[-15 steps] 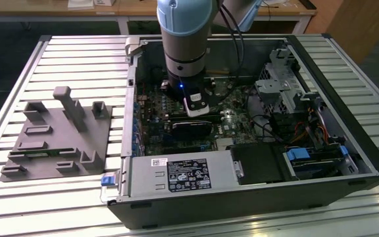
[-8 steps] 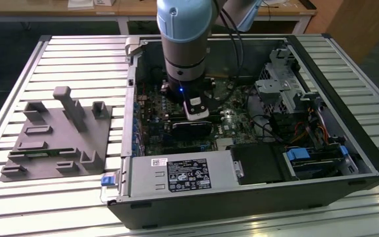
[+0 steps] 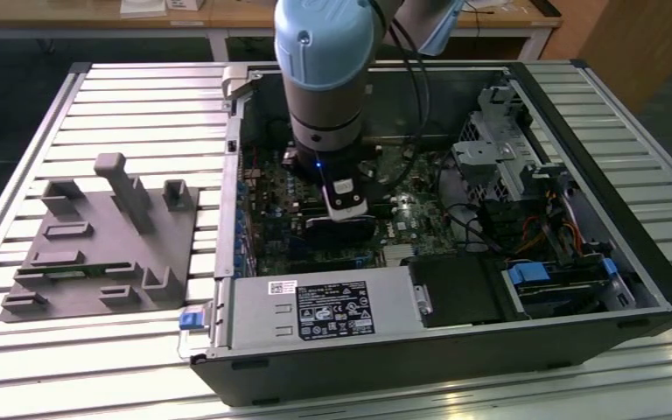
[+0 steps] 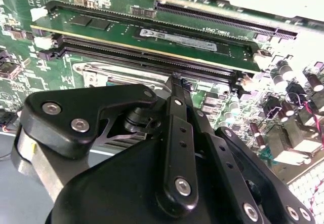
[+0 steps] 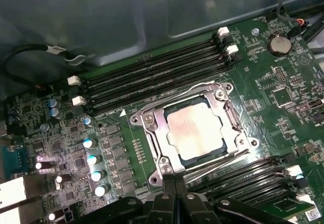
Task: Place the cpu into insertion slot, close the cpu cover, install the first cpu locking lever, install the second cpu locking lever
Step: 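Install the second cpu locking lever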
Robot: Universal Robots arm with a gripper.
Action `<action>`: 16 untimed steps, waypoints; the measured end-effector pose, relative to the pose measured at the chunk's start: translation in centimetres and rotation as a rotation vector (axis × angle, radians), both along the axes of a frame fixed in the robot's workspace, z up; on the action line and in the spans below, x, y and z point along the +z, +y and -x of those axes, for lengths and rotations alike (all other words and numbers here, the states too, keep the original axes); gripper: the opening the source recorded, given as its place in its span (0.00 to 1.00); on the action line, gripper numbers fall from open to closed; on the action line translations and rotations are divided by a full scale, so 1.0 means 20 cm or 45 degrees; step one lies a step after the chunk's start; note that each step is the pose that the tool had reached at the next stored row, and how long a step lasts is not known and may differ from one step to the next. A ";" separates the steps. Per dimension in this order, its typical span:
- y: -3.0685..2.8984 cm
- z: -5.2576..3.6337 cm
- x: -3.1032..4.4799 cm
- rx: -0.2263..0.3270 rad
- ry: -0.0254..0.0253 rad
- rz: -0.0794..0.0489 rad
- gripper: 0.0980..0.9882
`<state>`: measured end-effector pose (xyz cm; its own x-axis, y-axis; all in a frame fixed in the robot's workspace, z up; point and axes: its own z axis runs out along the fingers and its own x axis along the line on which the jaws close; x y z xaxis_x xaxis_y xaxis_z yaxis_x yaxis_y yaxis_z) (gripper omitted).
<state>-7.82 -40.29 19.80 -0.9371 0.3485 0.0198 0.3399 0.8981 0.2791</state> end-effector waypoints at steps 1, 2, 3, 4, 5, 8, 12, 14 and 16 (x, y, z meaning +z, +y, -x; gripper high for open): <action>-0.004 0.004 -0.003 0.000 0.0000 -0.005 0.01; -0.008 0.007 -0.006 0.000 -0.0001 -0.010 0.01; -0.010 0.010 -0.009 0.000 -0.0001 -0.016 0.01; -0.011 0.013 -0.011 0.000 0.0000 -0.023 0.01; -0.011 0.015 -0.014 0.000 -0.0001 -0.032 0.01; -0.011 0.026 -0.021 0.000 -0.0001 -0.054 0.01; -0.011 0.039 -0.032 0.000 -0.0002 -0.078 0.01; -0.011 0.043 -0.033 0.000 -0.0001 -0.086 0.01; -0.011 0.043 -0.030 0.000 0.0000 -0.086 0.01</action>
<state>-8.68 -40.52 19.20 -0.9371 0.3463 0.0433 0.3398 0.8772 0.3391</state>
